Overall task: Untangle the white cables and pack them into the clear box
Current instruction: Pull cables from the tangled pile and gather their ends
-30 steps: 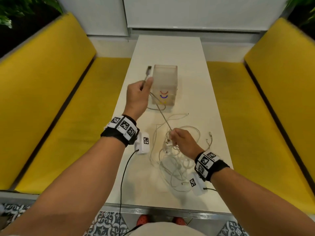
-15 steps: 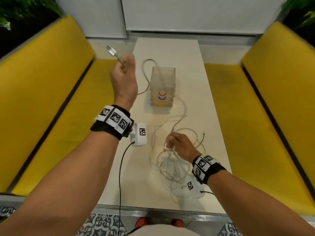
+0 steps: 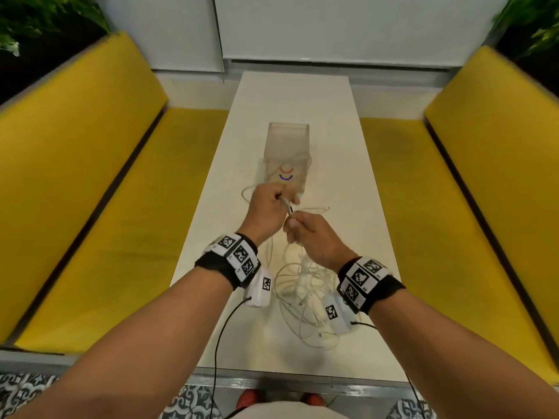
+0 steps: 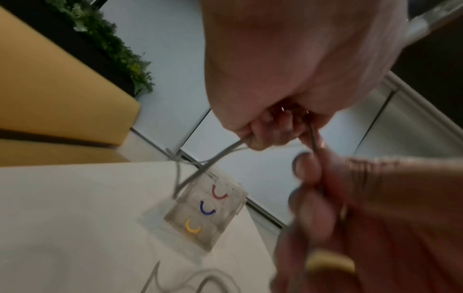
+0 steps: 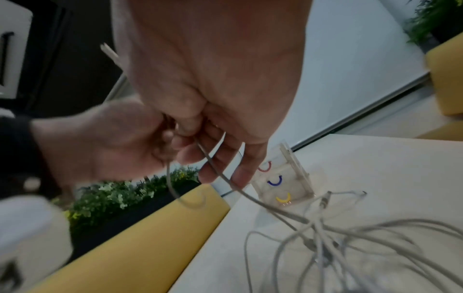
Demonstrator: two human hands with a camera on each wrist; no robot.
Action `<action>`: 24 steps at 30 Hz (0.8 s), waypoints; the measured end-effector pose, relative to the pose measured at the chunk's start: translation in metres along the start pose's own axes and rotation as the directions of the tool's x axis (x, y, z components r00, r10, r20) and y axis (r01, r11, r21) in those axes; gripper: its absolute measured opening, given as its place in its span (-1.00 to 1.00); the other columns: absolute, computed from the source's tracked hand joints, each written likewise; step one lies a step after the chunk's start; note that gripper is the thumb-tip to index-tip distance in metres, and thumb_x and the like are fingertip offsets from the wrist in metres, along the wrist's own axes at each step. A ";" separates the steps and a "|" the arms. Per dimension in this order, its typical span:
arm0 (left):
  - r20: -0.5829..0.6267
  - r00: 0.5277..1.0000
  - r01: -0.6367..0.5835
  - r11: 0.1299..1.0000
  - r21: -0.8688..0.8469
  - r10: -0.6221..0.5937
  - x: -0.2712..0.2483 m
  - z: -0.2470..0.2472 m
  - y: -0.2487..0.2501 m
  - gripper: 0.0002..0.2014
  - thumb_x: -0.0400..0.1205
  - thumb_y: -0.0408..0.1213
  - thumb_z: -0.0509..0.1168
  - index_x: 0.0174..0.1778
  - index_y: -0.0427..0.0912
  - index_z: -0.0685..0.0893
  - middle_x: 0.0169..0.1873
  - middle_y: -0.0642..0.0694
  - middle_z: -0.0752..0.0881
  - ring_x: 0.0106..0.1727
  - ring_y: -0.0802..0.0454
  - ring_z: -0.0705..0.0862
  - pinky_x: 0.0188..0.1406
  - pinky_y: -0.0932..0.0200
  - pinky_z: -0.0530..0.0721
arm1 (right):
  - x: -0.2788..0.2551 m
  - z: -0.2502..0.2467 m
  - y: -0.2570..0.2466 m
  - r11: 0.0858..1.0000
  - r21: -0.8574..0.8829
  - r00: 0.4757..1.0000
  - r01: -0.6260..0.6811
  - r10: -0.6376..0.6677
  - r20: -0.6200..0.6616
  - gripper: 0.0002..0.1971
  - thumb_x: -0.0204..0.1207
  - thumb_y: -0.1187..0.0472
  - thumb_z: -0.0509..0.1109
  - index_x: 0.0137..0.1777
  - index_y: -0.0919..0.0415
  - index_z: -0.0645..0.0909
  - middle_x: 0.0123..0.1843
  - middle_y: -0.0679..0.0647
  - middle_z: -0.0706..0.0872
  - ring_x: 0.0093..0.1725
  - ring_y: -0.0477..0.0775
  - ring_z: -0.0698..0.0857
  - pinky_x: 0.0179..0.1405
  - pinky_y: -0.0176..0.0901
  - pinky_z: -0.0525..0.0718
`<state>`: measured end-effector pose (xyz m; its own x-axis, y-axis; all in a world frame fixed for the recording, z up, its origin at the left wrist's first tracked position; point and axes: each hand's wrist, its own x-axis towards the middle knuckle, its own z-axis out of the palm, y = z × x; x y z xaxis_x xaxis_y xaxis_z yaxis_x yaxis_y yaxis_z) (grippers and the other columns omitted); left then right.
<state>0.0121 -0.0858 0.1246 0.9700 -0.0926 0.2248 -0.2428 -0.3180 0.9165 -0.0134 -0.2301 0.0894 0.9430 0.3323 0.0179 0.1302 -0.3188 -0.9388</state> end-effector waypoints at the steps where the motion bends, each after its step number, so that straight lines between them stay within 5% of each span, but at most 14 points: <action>1: -0.063 0.998 -0.022 1.000 0.001 0.022 0.004 -0.004 0.006 -0.46 0.80 0.04 0.16 -0.44 -0.14 0.69 -0.46 -0.18 0.76 -0.29 -0.06 0.79 -0.16 0.19 0.70 | -0.003 0.002 0.007 1.000 -0.017 1.000 -0.019 0.019 0.014 -0.67 0.73 0.32 0.16 -0.24 0.09 0.59 -0.31 0.05 0.70 -0.32 -0.17 0.61 -0.17 -0.29 0.56; 3: -0.179 0.984 -0.007 0.996 -0.091 -0.009 0.015 -0.014 0.020 -0.49 0.84 -0.10 0.14 -0.40 -0.23 0.64 -0.53 -0.17 0.69 -0.48 0.06 0.65 -0.36 0.39 0.55 | -0.009 0.008 0.031 0.997 -0.035 0.997 -0.071 0.072 0.034 -0.70 0.67 0.29 0.18 -0.29 0.09 0.59 -0.30 0.05 0.71 -0.27 -0.06 0.65 -0.10 -0.11 0.60; 6: -0.258 0.964 0.011 0.977 -0.212 -0.067 0.034 -0.033 0.026 -0.51 0.82 -0.01 0.16 -0.42 -0.10 0.60 -0.71 0.06 0.46 -0.62 0.13 0.33 -0.54 0.17 0.31 | -0.022 0.015 0.065 0.989 -0.008 0.988 -0.150 0.150 0.034 -0.72 0.58 0.22 0.19 -0.34 0.05 0.60 -0.33 0.05 0.70 -0.23 0.10 0.66 -0.08 0.07 0.60; 11: -0.407 0.906 -0.032 0.939 -0.342 -0.117 0.049 -0.058 0.040 -0.52 0.72 0.14 0.20 -0.51 0.06 0.62 -0.61 0.11 0.43 -0.54 0.08 0.32 -0.47 0.14 0.33 | -0.034 0.018 0.077 0.972 -0.179 0.982 -0.153 0.170 0.084 -0.64 0.67 0.34 0.17 -0.34 0.07 0.60 -0.29 -0.05 0.68 -0.21 -0.04 0.65 0.01 0.03 0.64; 16: -0.453 0.880 -0.035 0.934 -0.356 -0.140 0.056 -0.070 0.046 -0.55 0.75 0.11 0.23 -0.35 -0.08 0.69 -0.57 -0.03 0.44 -0.52 0.06 0.33 -0.48 0.13 0.37 | -0.030 0.017 0.074 0.962 -0.196 0.975 -0.190 0.208 0.075 -0.70 0.70 0.33 0.19 -0.23 0.20 0.65 -0.28 -0.15 0.67 -0.24 -0.26 0.60 -0.06 -0.23 0.54; 18: -0.417 0.889 0.082 0.960 -0.266 -0.191 0.055 -0.071 0.040 -0.52 0.63 0.24 0.31 -0.31 -0.14 0.57 -0.48 -0.16 0.34 -0.48 0.01 0.27 -0.44 0.11 0.34 | -0.025 0.015 0.066 0.980 -0.097 0.983 -0.175 0.179 0.029 -0.69 0.71 0.33 0.19 -0.22 0.27 0.68 -0.27 -0.04 0.72 -0.28 -0.18 0.62 -0.08 -0.21 0.59; 21: -0.328 0.907 0.212 0.960 -0.184 -0.263 0.046 -0.069 0.022 -0.52 0.53 0.27 0.38 -0.41 -0.02 0.41 -0.49 -0.08 0.38 -0.43 -0.03 0.30 -0.40 -0.01 0.30 | -0.014 0.000 0.041 0.983 0.073 0.978 -0.170 0.177 -0.112 -0.71 0.74 0.34 0.19 -0.12 0.43 0.69 -0.30 0.10 0.70 -0.41 -0.18 0.60 -0.34 -0.30 0.58; 24: -0.324 0.890 0.280 0.945 -0.171 -0.322 0.036 -0.062 0.011 -0.64 0.45 0.21 0.44 -0.16 0.00 0.58 -0.21 -0.12 0.66 -0.22 -0.08 0.55 -0.24 0.01 0.52 | 0.001 -0.025 0.020 0.977 0.111 0.920 -0.184 0.211 -0.331 -0.78 0.69 0.29 0.30 -0.08 0.33 0.76 -0.33 0.06 0.68 -0.50 -0.15 0.55 -0.54 -0.33 0.48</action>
<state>0.0456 -0.0346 0.1633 0.9455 0.3253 0.0118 0.0447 -0.1655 0.9852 -0.0023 -0.2587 0.0797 0.9962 -0.0553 -0.0675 -0.0802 -0.2742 -0.9583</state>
